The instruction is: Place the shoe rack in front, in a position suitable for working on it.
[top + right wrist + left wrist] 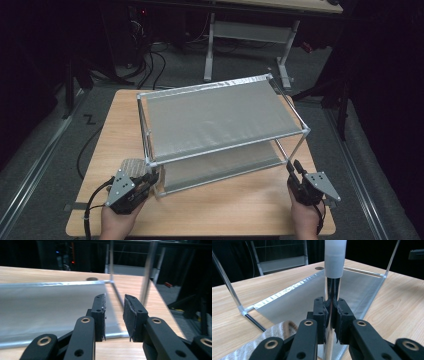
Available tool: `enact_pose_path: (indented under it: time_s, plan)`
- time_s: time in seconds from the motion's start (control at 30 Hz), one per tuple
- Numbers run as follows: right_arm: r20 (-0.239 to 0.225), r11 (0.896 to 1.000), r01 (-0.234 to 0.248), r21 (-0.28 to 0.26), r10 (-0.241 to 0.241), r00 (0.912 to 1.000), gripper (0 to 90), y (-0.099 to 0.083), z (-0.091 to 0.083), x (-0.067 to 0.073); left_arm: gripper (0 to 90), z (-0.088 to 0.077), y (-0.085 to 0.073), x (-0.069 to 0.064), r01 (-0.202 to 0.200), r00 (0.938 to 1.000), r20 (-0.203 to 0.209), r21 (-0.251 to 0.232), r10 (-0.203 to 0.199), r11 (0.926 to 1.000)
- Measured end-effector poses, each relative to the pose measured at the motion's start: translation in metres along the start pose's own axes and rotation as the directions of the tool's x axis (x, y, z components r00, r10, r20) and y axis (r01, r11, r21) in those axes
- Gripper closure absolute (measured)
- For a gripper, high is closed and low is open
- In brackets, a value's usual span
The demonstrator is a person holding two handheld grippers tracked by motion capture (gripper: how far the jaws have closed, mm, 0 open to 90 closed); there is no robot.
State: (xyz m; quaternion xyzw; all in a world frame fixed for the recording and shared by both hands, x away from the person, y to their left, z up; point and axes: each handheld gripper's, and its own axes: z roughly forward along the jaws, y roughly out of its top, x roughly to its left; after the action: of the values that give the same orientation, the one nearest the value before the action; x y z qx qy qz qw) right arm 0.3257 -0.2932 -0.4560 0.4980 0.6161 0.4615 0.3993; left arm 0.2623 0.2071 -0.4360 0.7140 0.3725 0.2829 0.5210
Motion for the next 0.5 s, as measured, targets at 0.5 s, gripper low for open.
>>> enact_pose_path:
  time_s: [0.5]
  plan:
    - [0.066, 0.999, -0.008, 0.035, 0.006, 0.9978, 81.0, 0.018, 0.039, -0.011, 80.3, -0.021, -0.009, 0.008, 0.012, 0.9998, -0.017, -0.013, -0.012, 0.9999]
